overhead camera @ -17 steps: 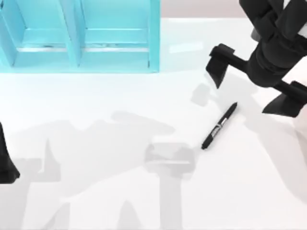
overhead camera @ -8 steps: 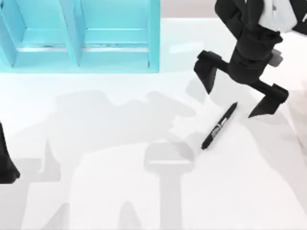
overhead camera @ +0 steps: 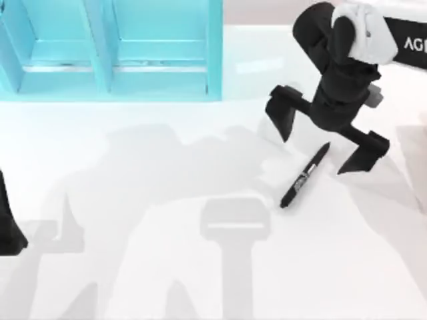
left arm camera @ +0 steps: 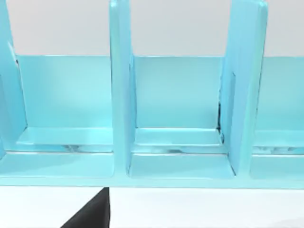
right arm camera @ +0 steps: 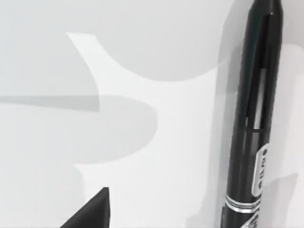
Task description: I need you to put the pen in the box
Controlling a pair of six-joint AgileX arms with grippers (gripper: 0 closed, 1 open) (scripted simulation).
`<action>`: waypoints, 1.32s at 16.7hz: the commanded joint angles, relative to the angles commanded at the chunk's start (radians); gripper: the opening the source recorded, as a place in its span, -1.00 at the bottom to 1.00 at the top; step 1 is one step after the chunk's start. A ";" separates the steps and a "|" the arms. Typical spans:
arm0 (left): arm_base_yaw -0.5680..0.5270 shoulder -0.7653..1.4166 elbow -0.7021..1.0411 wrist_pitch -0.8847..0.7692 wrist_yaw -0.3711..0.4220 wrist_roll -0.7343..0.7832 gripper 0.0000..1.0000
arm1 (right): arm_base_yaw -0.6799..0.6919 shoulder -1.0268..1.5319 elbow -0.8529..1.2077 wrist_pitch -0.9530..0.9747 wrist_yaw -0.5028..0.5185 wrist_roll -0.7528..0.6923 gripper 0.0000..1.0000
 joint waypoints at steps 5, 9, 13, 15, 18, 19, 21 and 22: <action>0.000 0.000 0.000 0.000 0.000 0.000 1.00 | 0.005 0.087 -0.097 0.186 0.001 0.005 1.00; 0.000 0.000 0.000 0.000 0.000 0.000 1.00 | 0.006 0.092 -0.103 0.195 0.002 0.005 1.00; 0.000 0.000 0.000 0.000 0.000 0.000 1.00 | 0.006 0.092 -0.103 0.195 0.002 0.005 0.40; 0.000 0.000 0.000 0.000 0.000 0.000 1.00 | 0.006 0.092 -0.103 0.195 0.002 0.005 0.10; 0.000 0.000 0.000 0.000 0.000 0.000 1.00 | 0.006 0.092 -0.103 0.195 0.002 0.005 -0.36; 0.000 0.000 0.000 0.000 0.000 0.000 1.00 | 0.006 0.092 -0.103 0.195 0.002 0.005 -0.51; 0.000 0.000 0.000 0.000 0.000 0.000 1.00 | 0.006 0.092 -0.103 0.195 0.002 0.005 -0.81; 0.000 0.000 0.000 0.000 0.000 0.000 1.00 | 0.006 0.092 -0.103 0.195 0.002 0.005 -0.96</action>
